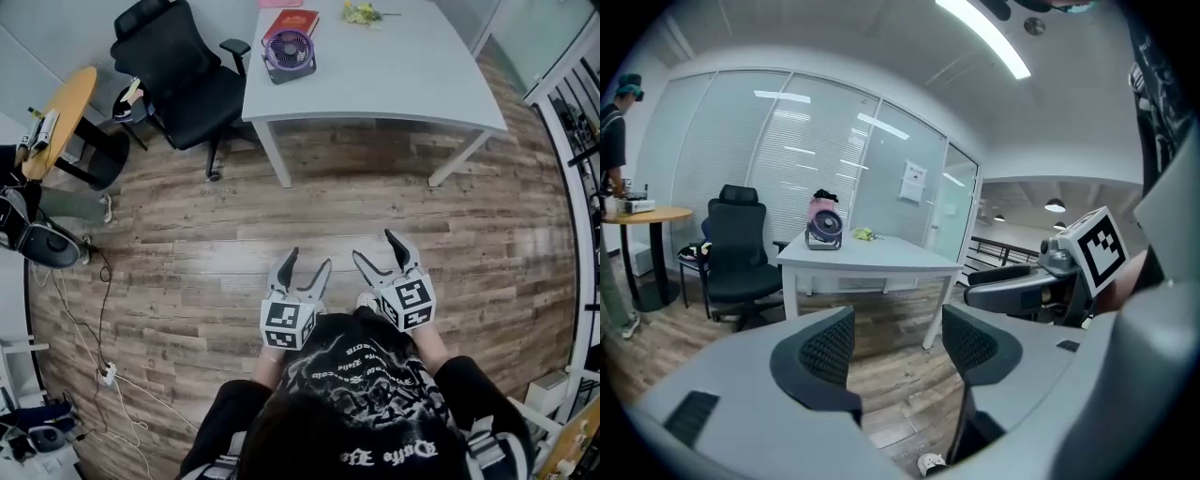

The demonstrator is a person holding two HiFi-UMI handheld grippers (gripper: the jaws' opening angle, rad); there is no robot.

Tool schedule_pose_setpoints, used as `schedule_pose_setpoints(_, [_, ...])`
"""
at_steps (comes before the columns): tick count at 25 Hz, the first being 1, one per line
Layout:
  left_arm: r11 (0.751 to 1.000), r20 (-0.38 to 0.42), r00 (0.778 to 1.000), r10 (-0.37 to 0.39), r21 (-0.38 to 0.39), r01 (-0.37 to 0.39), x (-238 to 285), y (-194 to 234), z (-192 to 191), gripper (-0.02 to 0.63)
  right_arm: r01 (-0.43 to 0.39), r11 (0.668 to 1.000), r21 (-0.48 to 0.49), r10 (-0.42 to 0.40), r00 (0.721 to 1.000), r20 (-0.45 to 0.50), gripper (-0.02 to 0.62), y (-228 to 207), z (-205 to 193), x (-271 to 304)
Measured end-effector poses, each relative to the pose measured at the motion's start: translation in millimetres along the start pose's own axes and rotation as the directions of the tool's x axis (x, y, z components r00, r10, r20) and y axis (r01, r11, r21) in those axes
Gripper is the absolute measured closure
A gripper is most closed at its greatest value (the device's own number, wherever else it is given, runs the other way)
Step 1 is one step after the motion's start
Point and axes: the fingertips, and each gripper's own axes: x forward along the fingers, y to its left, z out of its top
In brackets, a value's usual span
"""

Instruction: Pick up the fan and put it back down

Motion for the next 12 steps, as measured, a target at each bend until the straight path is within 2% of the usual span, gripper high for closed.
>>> schedule_pose_setpoints(6, [0.998, -0.013, 0.999, -0.047, 0.035, 0.047, -12, 8, -6, 0.311, 0.001, 0.999, -0.039, -0.001, 1.000, -0.011, 0.258, 24, -6, 9])
schedule_pose_setpoints(9, [0.999, -0.008, 0.999, -0.034, 0.034, 0.034, -22, 21, -8, 0.311, 0.003, 0.999, -0.047, -0.004, 1.000, -0.028, 0.258, 37, -10, 13])
schedule_pose_setpoints(12, [1.000, -0.003, 1.000, -0.007, -0.002, 0.007, -30, 36, -9, 0.311, 0.005, 1.000, -0.024, -0.006, 0.999, -0.044, 0.258, 45, -11, 18])
